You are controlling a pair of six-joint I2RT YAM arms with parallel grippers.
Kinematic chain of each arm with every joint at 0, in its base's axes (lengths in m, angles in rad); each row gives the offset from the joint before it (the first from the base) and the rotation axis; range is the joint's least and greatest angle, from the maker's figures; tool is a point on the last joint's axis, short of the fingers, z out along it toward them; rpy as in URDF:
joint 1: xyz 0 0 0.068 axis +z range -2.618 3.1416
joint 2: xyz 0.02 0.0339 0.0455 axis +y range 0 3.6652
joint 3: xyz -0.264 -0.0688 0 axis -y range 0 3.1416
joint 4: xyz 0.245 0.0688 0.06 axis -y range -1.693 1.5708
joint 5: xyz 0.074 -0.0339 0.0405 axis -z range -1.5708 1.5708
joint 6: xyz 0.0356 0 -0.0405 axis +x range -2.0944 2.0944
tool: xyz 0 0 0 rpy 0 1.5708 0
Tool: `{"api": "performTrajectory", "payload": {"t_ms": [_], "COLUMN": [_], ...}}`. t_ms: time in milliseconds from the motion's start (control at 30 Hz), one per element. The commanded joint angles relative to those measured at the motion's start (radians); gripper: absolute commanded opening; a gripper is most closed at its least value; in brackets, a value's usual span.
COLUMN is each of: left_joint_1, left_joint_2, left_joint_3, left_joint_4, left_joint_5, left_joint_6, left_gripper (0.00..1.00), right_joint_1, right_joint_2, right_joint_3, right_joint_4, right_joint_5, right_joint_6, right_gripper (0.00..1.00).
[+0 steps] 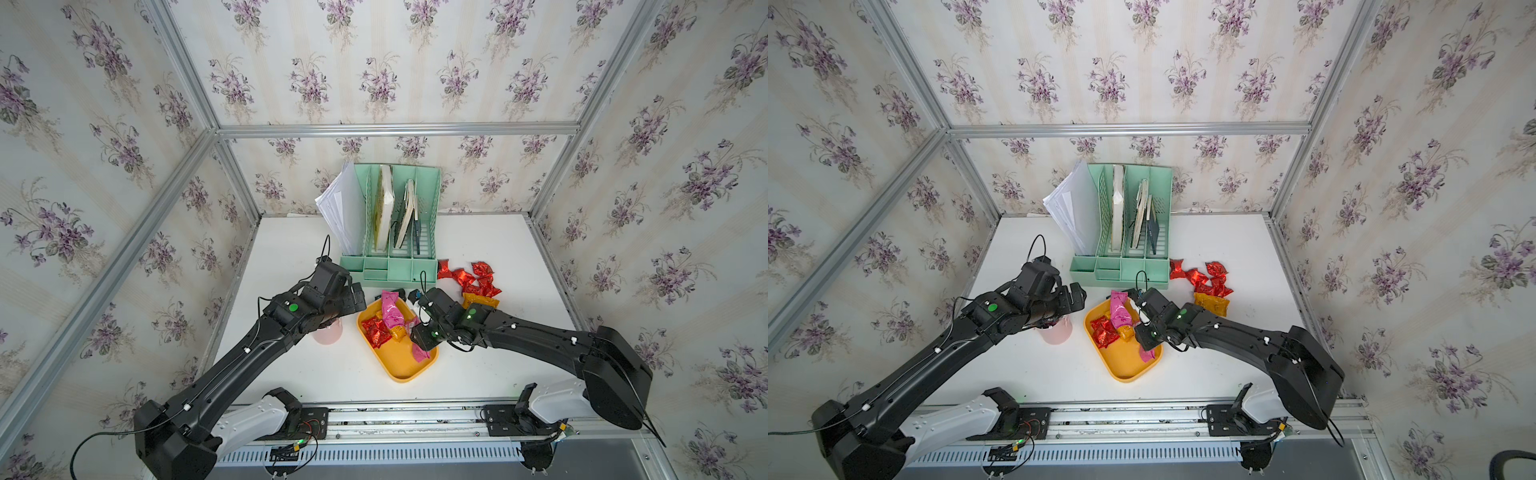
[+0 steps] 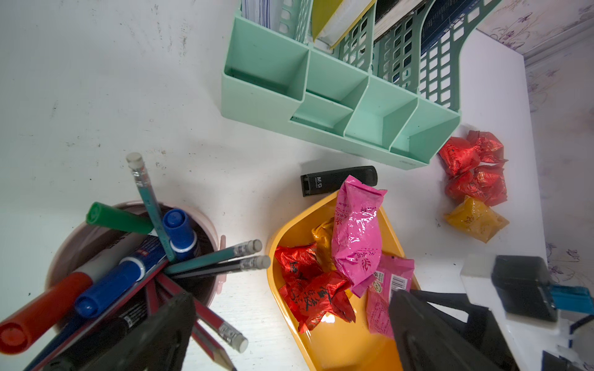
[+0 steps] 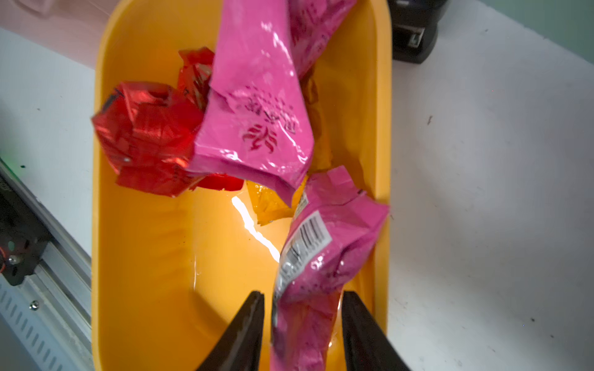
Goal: Put the tea bags into the storage box
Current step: Place the tea bag in the storage box, then pick up the tea bag from the center of the board.
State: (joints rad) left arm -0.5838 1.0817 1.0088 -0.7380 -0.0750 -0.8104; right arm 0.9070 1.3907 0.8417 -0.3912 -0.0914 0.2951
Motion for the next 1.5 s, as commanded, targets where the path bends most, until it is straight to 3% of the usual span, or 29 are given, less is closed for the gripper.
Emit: {"api": "performTrajectory", "payload": {"t_ms": [0, 133, 200, 433, 633, 833, 1067, 1467], "left_joint_1": [-0.002, -0.009, -0.014, -0.022, -0.022, -0.021, -0.011, -0.006], "left_joint_2": [0.0, 0.012, 0.03, 0.105, 0.161, 0.209, 0.19, 0.153], "left_joint_3": [0.01, 0.027, 0.045, 0.122, 0.155, 0.175, 0.161, 0.114], "left_joint_4": [-0.005, -0.003, -0.004, -0.011, 0.0, 0.013, 0.045, 0.048], "left_joint_5": [-0.005, 0.002, 0.007, 0.012, 0.018, 0.024, 0.011, 0.019], "left_joint_6": [0.004, 0.03, 0.051, 0.131, 0.181, 0.224, 0.251, 0.222], "left_gripper": [0.99, 0.99, 0.99, 0.99, 0.99, 0.99, 0.99, 0.99], "right_joint_1": [0.0, -0.035, -0.106, -0.587, -0.789, -0.815, -0.82, -0.841], "right_joint_2": [-0.048, -0.107, -0.127, -0.191, -0.181, -0.16, -0.186, -0.02], "right_joint_3": [0.009, 0.043, 0.054, -0.094, -0.191, -0.244, -0.309, -0.312], "right_joint_4": [0.026, -0.034, -0.064, 0.05, 0.13, 0.202, 0.264, 0.375], "right_joint_5": [0.052, 0.254, 0.268, -0.083, -0.217, -0.234, -0.142, -0.165], "right_joint_6": [0.042, 0.169, 0.228, 0.431, 0.557, 0.691, 0.909, 0.986], "right_gripper": [0.52, 0.63, 0.64, 0.65, 0.74, 0.83, 0.92, 0.91]}}
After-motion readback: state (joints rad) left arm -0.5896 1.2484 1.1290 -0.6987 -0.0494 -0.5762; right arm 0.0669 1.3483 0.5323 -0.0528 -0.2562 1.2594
